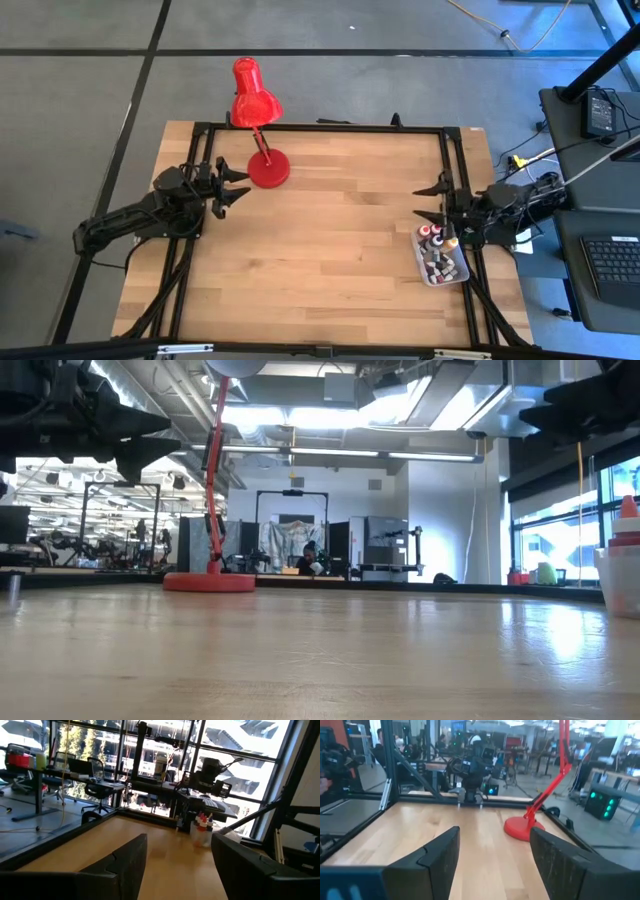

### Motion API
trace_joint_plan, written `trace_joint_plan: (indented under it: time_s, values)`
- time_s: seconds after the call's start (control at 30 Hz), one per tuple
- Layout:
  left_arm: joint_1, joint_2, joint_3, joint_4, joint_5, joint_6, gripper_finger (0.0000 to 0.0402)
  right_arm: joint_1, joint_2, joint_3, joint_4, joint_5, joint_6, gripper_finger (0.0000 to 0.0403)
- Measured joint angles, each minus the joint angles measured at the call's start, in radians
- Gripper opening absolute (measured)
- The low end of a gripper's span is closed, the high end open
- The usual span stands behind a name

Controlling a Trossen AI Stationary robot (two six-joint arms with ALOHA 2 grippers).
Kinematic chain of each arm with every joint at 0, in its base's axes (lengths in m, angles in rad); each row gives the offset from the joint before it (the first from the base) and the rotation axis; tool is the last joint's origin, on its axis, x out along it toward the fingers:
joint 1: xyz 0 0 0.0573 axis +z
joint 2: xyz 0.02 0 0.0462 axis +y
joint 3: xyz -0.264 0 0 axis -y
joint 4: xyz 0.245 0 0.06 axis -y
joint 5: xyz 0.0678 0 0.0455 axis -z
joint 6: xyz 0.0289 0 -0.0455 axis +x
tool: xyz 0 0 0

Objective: Pick & Place food coloring
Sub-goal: Return to Home Position

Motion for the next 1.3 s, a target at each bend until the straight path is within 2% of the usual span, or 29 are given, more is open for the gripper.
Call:
trace_joint_plan:
  time_s: [0.23,0.53,0.73,1.1,1.3]
  values:
    - [0.0,0.0,0.0,0.0,0.0,0.002,0.0215,-0.01,0.0,-0.111,0.146,0.016,-0.04,0.0242]
    - [0.0,0.0,0.0,0.0,0.0,0.002,0.0215,-0.046,0.0,-0.19,0.196,0.014,0.012,0.0242]
    - [0.0,0.0,0.0,0.0,0.0,0.002,0.0216,-0.069,0.0,-0.2,0.23,0.004,-0.006,0.0242]
    - [0.0,0.0,0.0,0.0,-0.001,0.002,0.0215,-0.132,0.0,-0.201,0.233,0.015,0.074,0.0242]
    - [0.0,0.0,0.0,0.0,0.0,0.002,0.0216,-0.152,0.0,-0.221,0.292,0.019,0.095,0.0242]
